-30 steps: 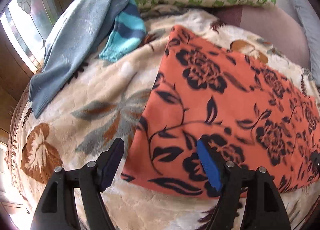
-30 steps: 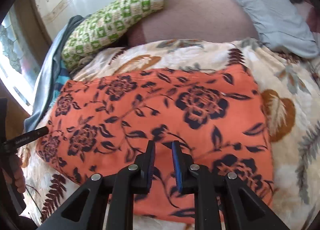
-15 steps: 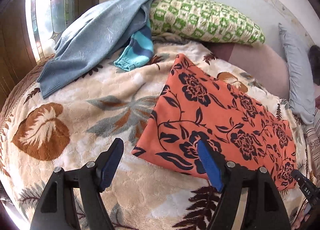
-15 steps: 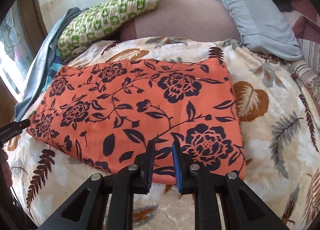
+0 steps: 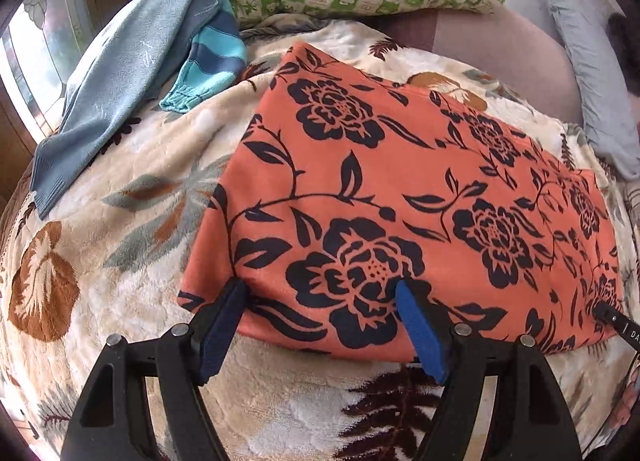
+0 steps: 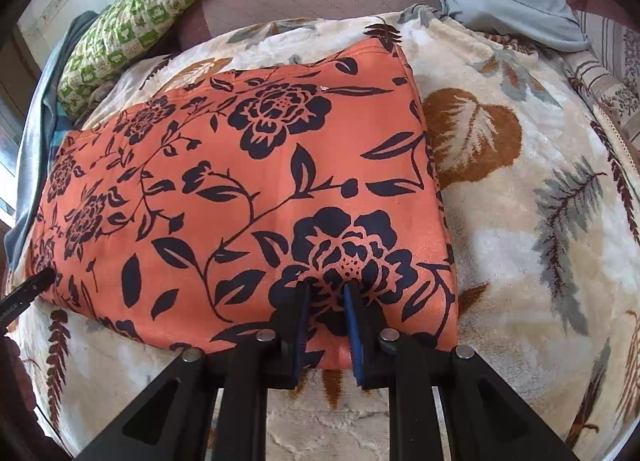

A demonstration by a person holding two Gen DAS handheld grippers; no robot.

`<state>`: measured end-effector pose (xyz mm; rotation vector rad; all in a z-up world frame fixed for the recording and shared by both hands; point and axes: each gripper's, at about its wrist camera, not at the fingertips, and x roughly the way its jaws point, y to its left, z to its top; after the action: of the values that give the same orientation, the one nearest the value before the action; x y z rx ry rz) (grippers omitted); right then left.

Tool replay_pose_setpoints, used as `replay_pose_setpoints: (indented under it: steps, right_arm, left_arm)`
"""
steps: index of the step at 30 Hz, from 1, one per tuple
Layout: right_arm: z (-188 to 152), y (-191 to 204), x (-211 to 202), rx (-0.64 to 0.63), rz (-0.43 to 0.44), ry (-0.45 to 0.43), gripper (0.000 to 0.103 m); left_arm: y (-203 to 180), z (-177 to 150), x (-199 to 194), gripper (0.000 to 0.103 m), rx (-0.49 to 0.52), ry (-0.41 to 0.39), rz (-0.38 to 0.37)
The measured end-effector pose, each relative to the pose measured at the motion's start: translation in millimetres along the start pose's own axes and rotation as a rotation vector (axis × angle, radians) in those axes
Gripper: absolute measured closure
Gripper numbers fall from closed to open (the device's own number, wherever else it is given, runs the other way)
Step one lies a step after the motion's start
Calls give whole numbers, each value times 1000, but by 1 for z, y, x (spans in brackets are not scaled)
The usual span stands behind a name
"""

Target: Fold small clothes

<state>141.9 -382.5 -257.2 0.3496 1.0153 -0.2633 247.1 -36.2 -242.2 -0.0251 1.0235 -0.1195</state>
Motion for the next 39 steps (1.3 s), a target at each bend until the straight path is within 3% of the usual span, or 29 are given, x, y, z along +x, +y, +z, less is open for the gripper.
replay_pose_setpoints:
  steps: [5,9,13,15,18,20,26,30,35,39]
  right_arm:
    - [15,6,-21,-14,73,-137,83]
    - [16,41,-29,-128,186,-198,83]
    - [2,84,-17,-253,308,-146,83]
    - [-11,105,-8,-329,281,-122,83]
    - [-28,119,18,-381,224,-16,82]
    - [-31,117,17,-394,220,-31,82]
    - [-12,93,-12,-297,281,-146,83]
    - [-4,72,-17,-205,285,-177,83]
    - [-2,70,-15,-187,271,-164,83]
    - [-7,75,-20,-214,273,-184,83]
  left_arm:
    - [33,8,-21,26,-150,-57,-60]
    - [61,11,-19,26,-199,-60,21]
    - [75,6,-4,26,-204,11,73]
    - [76,2,4,26,-178,41,104]
    - [76,3,3,26,-178,41,94]
    - [77,3,-1,26,-182,38,87]
    - [88,-1,-24,26,-254,6,-14]
    - [93,-13,-28,26,-321,46,-121]
    - [78,-27,-19,26,-365,120,-280]
    - [64,-31,-12,26,-383,135,-295]
